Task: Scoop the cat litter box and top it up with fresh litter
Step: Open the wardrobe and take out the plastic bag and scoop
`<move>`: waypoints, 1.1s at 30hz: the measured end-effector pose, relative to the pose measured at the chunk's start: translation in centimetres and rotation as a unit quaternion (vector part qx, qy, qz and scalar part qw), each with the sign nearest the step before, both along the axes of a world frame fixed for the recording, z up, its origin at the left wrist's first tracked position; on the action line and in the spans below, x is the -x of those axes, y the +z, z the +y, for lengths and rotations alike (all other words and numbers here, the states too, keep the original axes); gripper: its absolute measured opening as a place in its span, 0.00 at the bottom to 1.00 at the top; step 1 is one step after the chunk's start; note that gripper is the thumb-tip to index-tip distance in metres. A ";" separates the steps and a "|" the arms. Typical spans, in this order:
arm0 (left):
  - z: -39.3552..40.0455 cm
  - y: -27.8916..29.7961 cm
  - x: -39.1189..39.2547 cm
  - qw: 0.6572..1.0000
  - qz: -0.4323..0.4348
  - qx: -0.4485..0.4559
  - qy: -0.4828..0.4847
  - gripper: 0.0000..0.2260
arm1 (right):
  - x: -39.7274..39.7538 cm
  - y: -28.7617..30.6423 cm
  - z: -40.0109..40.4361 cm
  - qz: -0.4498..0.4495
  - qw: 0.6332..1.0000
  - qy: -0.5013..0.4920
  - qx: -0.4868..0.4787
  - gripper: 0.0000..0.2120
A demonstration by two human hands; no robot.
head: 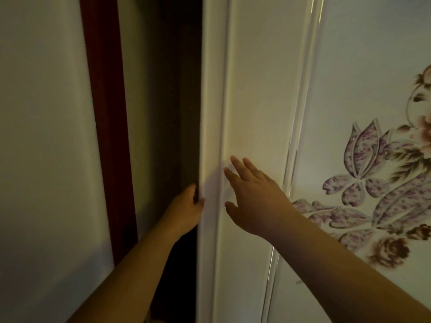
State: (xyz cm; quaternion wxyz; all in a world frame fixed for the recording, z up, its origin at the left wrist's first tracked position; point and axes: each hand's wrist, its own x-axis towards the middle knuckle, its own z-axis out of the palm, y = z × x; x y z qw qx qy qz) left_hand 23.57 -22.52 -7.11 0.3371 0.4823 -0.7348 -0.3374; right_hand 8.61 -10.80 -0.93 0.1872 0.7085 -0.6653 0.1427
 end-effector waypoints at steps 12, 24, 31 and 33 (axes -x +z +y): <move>-1.8 -2.4 0.0 0.994 -0.104 0.011 -0.042 0.15 | -1.0 -2.4 -1.0 -0.041 0.998 -0.040 -0.036 0.38; -3.3 -3.9 1.1 0.991 -0.085 0.048 -0.095 0.20 | -3.4 -3.9 -3.1 -0.171 0.981 -0.088 0.026 0.41; -4.3 -3.9 1.3 0.987 -0.099 0.069 -0.105 0.19 | -4.7 -4.5 -4.6 -0.154 0.976 -0.148 0.024 0.47; -4.5 -3.3 1.2 0.986 -0.103 0.081 -0.105 0.17 | -5.2 -4.0 -4.8 -0.155 0.975 -0.159 0.025 0.47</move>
